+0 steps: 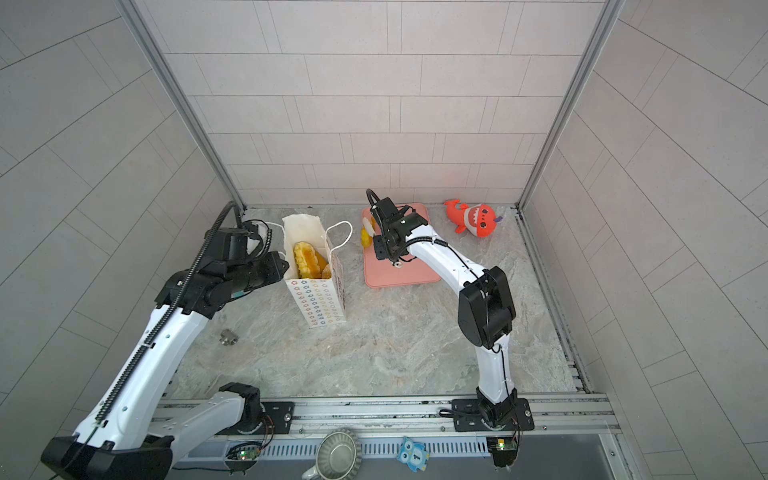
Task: Place the fake bread into the paper bag
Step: 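Lower the tongs with the right gripper toward the yellow wedge bread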
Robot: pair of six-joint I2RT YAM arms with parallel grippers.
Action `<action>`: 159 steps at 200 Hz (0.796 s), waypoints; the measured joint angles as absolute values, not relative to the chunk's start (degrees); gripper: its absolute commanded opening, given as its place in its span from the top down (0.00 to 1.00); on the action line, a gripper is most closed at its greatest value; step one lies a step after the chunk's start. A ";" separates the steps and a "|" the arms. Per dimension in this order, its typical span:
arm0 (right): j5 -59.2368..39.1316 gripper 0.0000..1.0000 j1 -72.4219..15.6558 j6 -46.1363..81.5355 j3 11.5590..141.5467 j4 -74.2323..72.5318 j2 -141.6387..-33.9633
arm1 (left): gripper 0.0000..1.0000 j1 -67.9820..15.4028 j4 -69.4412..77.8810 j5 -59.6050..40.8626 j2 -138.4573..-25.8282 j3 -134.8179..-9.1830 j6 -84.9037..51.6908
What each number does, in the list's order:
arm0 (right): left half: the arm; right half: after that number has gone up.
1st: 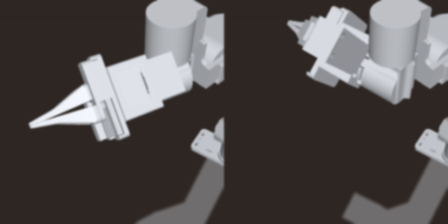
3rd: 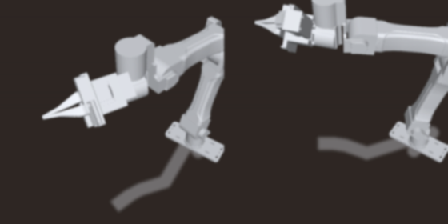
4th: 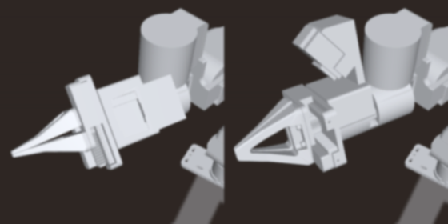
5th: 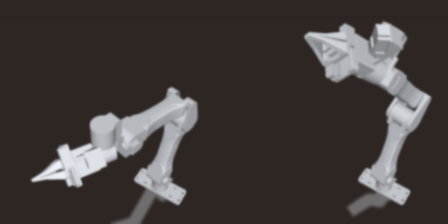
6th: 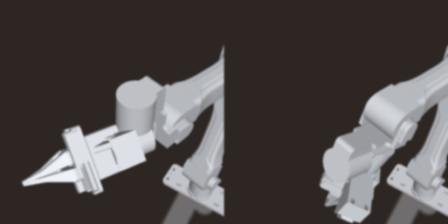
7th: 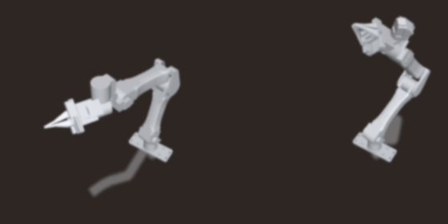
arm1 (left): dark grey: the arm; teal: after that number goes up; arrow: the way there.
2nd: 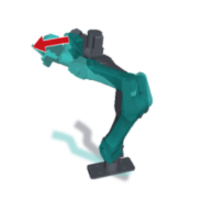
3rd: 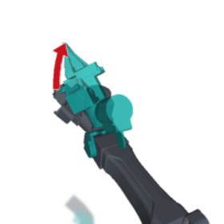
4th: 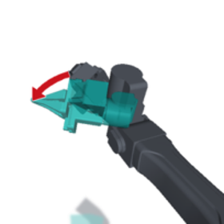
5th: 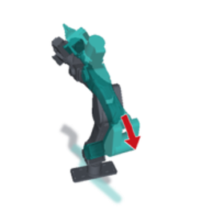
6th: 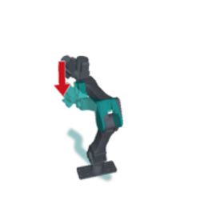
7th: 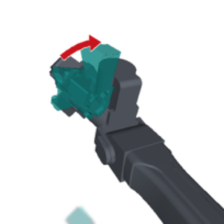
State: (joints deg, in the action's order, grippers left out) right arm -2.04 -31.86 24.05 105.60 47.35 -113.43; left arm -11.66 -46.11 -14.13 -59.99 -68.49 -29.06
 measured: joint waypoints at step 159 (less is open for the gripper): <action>-2.85 0.50 -33.01 25.82 114.02 48.71 -124.31 | 0.89 -11.66 -46.09 -14.09 -59.42 -67.90 -28.93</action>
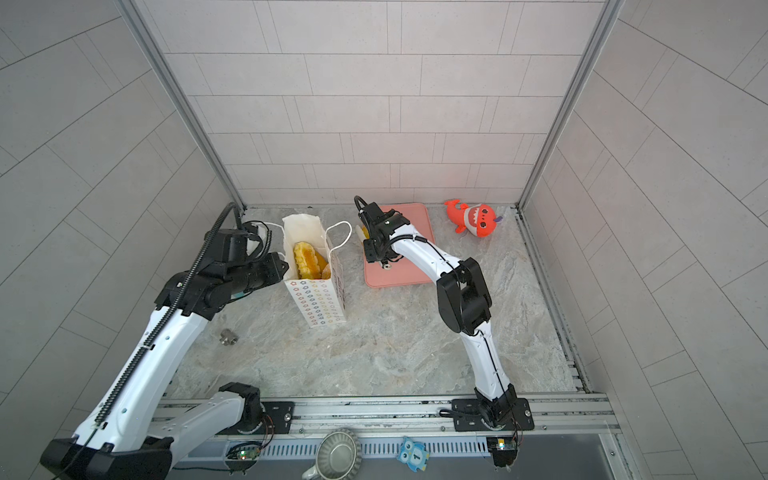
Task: Place the fake bread into the paper bag
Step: 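Lower the tongs with the right gripper toward the yellow wedge bread, then close the tongs with the right gripper around the yellow wedge bread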
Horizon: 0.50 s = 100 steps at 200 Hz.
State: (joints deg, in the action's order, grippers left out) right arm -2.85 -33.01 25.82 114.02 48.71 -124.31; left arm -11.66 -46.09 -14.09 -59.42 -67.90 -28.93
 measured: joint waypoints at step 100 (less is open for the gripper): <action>-3.16 0.52 -33.10 26.39 117.43 49.78 -129.91 | 0.89 -11.66 -46.06 -14.06 -59.40 -67.79 -28.91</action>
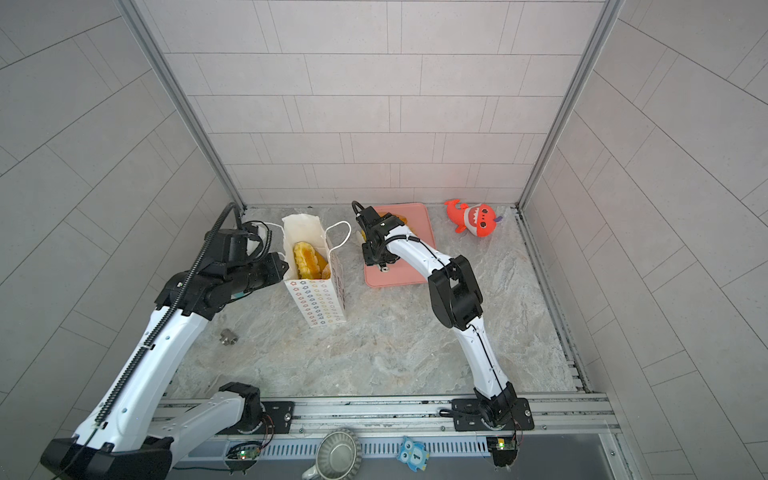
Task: Place the fake bread into the paper bag
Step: 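Close the tongs with the right gripper around the yellow wedge bread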
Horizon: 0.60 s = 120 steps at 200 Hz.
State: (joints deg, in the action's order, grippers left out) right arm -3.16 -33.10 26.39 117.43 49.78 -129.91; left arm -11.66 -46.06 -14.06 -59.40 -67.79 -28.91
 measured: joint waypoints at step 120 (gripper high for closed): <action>-3.88 0.66 -32.60 26.37 117.84 51.13 -130.67 | 0.90 -11.66 -45.93 -14.06 -59.37 -67.40 -28.88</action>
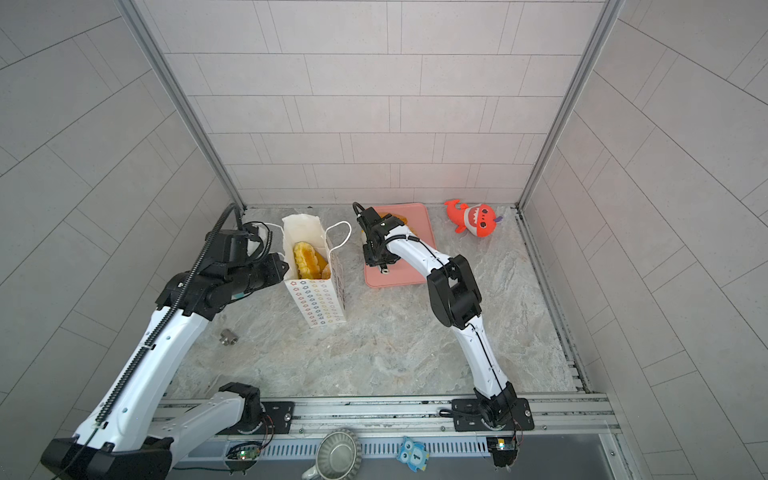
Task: Place the fake bread into the paper bag
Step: 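Close the tongs with the right gripper around the yellow wedge bread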
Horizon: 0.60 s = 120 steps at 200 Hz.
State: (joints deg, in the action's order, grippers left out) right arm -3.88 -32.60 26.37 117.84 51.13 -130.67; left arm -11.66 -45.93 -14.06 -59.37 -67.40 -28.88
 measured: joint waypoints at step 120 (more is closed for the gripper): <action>-4.05 0.71 -32.51 26.22 114.24 51.59 -127.42 | 0.90 -11.66 -45.93 -14.06 -59.35 -67.40 -28.88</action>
State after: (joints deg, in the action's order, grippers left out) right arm -4.05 -32.51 26.22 114.24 51.59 -127.42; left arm -11.66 -45.93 -14.06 -59.35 -67.40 -28.88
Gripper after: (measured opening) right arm 0.301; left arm 0.106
